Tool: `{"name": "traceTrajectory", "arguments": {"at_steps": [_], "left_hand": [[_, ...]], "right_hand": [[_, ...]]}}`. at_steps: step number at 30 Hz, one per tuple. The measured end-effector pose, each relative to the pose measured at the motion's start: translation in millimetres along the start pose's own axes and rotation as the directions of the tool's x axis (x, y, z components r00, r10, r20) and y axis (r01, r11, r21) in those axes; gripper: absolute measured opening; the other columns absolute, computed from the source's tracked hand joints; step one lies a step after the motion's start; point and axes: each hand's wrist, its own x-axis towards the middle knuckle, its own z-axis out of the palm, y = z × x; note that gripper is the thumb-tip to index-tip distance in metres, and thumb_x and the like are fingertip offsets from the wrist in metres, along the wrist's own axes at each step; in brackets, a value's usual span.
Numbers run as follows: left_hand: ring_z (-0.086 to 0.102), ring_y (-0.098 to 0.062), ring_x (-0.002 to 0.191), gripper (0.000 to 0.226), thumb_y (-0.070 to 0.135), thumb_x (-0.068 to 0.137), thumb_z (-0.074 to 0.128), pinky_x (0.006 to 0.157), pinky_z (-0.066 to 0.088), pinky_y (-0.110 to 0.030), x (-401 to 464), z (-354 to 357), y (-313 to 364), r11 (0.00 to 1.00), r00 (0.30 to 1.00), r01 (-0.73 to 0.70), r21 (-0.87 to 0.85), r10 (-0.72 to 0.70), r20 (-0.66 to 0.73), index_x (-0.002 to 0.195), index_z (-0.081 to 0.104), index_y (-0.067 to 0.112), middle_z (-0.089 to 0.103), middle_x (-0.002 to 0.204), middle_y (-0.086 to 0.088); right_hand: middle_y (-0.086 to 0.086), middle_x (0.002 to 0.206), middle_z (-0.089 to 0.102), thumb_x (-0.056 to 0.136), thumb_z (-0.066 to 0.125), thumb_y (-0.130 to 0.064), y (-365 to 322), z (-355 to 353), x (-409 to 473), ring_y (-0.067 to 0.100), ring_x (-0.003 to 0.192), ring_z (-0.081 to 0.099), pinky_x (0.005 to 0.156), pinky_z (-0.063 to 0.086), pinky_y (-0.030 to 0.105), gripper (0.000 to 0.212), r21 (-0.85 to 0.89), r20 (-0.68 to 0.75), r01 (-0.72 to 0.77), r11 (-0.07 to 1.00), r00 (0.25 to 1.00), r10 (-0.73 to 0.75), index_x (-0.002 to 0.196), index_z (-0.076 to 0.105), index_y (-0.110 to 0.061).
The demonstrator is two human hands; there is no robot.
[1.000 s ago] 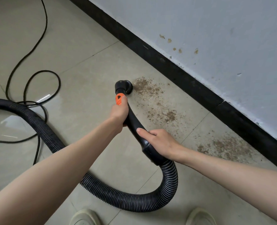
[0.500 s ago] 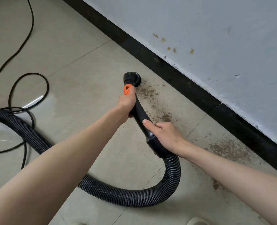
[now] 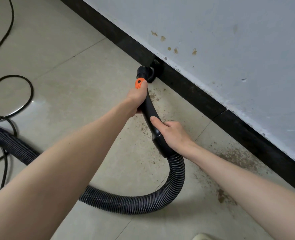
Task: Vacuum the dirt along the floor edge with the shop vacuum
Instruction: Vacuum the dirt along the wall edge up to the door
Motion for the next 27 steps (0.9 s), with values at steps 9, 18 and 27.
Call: {"name": "traceTrajectory", "arguments": {"at_steps": [9, 18, 27], "left_hand": [[0.053, -0.018, 0.073, 0.039, 0.048, 0.094, 0.035, 0.072, 0.05, -0.034, -9, -49, -17, 0.996, 0.989, 0.007, -0.088, -0.02, -0.148, 0.103, 0.048, 0.012, 0.05, 0.084, -0.004], [0.059, -0.024, 0.072, 0.049, 0.053, 0.095, 0.036, 0.076, 0.052, -0.036, -68, -90, -93, 0.969, 0.962, 0.061, -0.238, -0.121, -0.247, 0.106, 0.049, 0.008, 0.058, 0.075, -0.008], [0.059, -0.023, 0.061, 0.057, 0.054, 0.094, 0.038, 0.068, 0.053, -0.035, -93, -82, -115, 0.979, 0.968, 0.047, -0.196, -0.092, -0.231, 0.111, 0.052, 0.002, 0.059, 0.07, -0.009]], "right_hand": [[0.001, 0.053, 0.043, 0.091, 0.053, -0.055, -27, 24, -5, 0.016, 0.051, 0.043, 0.06, 0.032, 0.031, 0.057, -0.047, 0.149, 0.101, 0.994, 0.984, -0.093, 0.051, 0.037, -0.016], [-0.006, 0.068, 0.058, 0.095, 0.042, -0.059, -18, 62, -59, 0.005, 0.061, 0.055, 0.057, 0.042, 0.014, 0.049, -0.128, 0.522, 0.088, 0.988, 0.853, -0.008, 0.066, 0.053, -0.02], [0.015, 0.067, 0.064, 0.098, 0.043, -0.049, -8, 81, -92, 0.022, 0.049, 0.061, 0.048, 0.051, 0.024, 0.047, 0.114, 0.552, -0.184, 0.976, 0.828, 0.092, 0.087, 0.053, -0.005]]}}
